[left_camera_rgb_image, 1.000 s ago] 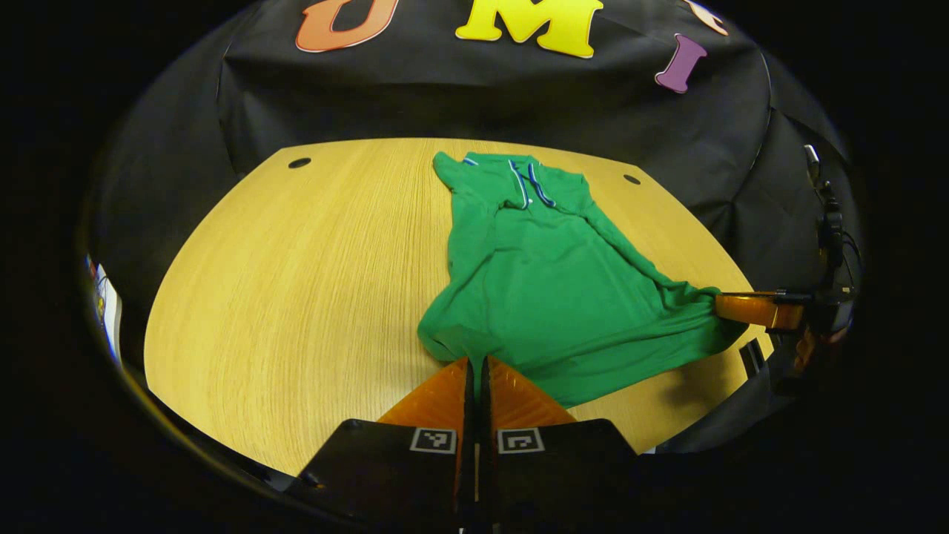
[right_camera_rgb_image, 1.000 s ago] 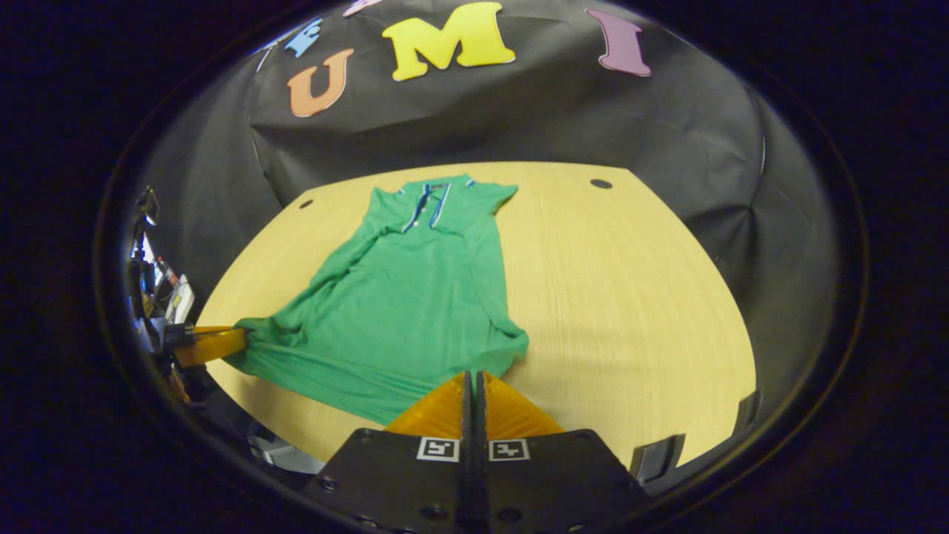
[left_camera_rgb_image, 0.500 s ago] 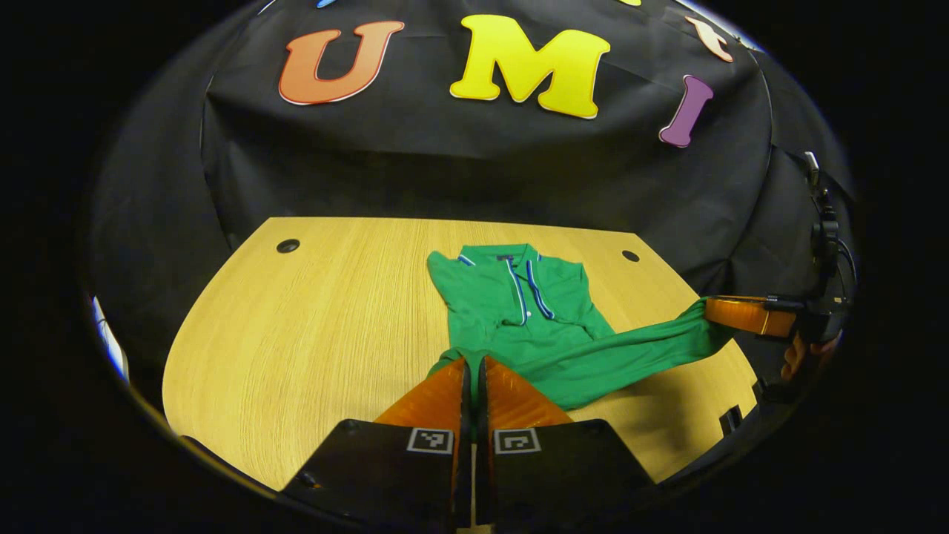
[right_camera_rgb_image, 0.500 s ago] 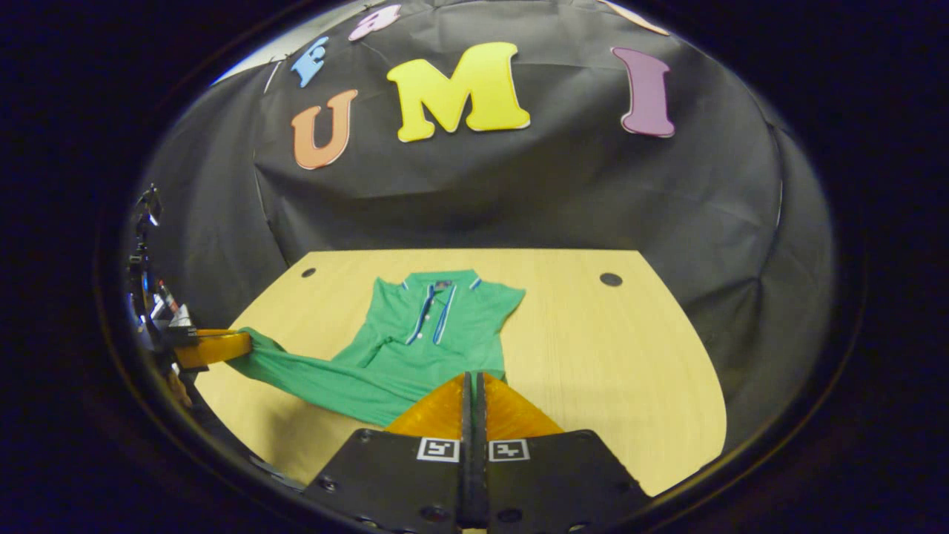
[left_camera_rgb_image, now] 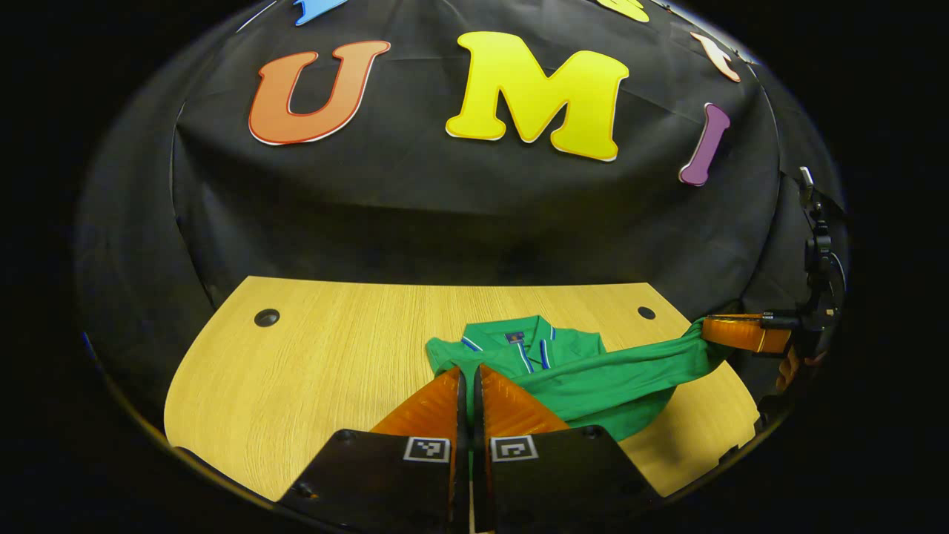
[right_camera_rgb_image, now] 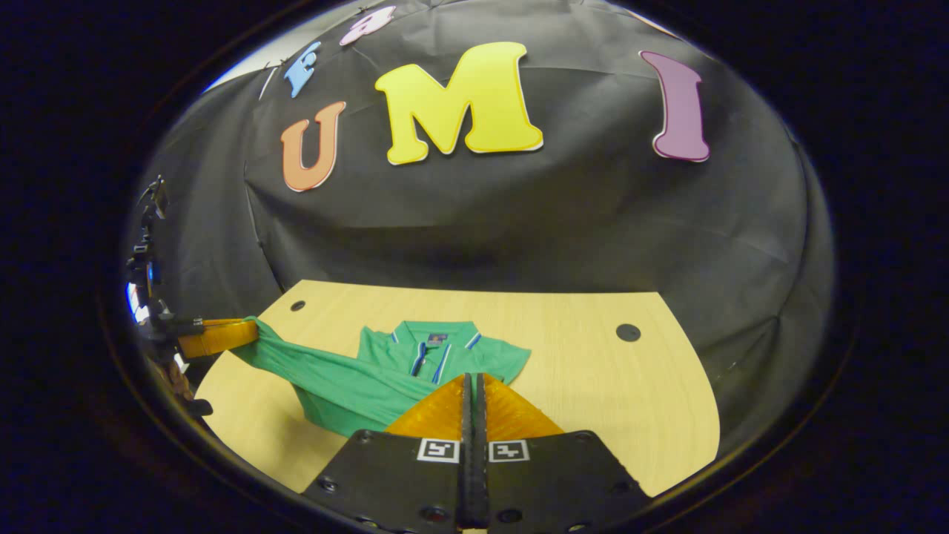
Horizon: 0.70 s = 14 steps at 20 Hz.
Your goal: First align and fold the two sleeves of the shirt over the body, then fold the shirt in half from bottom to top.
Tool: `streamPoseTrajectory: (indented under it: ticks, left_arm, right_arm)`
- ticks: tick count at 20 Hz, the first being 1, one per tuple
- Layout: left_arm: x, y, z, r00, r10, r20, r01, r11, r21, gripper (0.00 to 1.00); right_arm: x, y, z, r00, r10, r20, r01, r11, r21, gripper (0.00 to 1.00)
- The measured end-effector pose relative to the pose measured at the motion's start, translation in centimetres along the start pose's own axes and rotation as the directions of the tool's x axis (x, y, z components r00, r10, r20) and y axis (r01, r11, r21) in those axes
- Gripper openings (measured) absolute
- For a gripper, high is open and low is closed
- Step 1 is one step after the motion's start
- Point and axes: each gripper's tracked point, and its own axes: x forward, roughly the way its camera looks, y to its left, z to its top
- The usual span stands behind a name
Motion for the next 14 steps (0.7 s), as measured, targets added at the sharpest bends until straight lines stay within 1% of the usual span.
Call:
streamPoseTrajectory:
  ticks: [4,8,12,14]
  left_arm:
    - [3.7,0.5,2.3,1.0,0.004,0.015,-0.003,1.0,-0.024,0.07]
    - [7.9,1.6,3.9,0.999,0.024,0.034,-0.022,0.998,-0.052,0.07]
    - [11.8,2.7,3.8,0.999,0.035,0.021,-0.034,0.999,-0.038,0.07]
    - [13.4,2.9,3.4,0.999,0.036,0.009,-0.035,0.998,-0.049,0.08]
  right_arm:
    - [4.3,-0.3,3.1,1.0,0.014,0.018,-0.014,1.0,-0.011,0.0]
    - [8.9,-0.7,5.6,0.999,0.023,0.025,-0.023,1.0,-0.004,0.0]
    - [12.9,-1.5,6.1,1.0,0.025,0.0,-0.025,1.0,-0.008,0.0]
    - [14.3,-1.9,6.1,1.0,0.021,-0.002,-0.021,1.0,-0.011,0.0]
